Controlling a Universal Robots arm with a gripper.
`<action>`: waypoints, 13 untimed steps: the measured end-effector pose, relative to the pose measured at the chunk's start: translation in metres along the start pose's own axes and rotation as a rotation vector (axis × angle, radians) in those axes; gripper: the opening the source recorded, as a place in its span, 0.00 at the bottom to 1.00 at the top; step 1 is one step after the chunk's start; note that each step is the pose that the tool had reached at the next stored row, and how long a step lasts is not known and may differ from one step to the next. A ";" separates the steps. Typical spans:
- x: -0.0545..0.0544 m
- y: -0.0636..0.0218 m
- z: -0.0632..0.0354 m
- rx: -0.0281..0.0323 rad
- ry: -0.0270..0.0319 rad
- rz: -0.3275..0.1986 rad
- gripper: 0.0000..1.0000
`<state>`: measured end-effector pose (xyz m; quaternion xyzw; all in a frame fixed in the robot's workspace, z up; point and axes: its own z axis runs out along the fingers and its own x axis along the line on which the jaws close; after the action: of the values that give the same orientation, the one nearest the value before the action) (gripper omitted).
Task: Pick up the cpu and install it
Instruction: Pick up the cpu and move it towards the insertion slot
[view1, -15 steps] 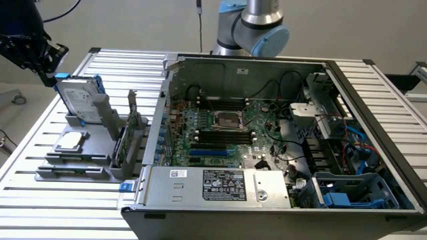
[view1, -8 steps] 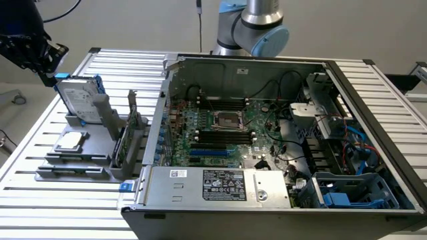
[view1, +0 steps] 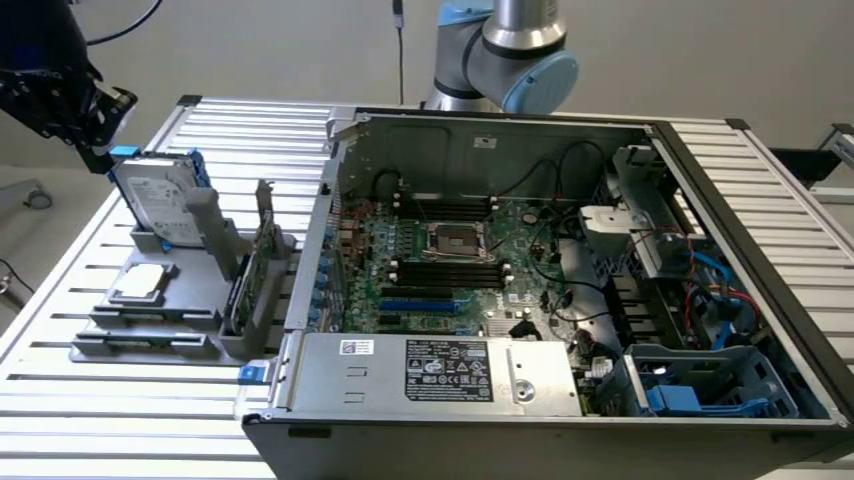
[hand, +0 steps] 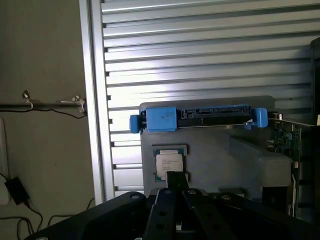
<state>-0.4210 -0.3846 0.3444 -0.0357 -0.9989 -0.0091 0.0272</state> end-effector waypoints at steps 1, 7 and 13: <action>0.000 0.0000 0.0000 0.0000 0.0000 0.000 0.17; 0.000 0.0000 0.0000 0.0000 0.0001 0.000 0.42; 0.005 -0.0005 0.0079 0.0005 0.0001 0.000 0.54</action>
<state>-0.4267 -0.3846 0.3369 -0.0357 -0.9989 -0.0089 0.0273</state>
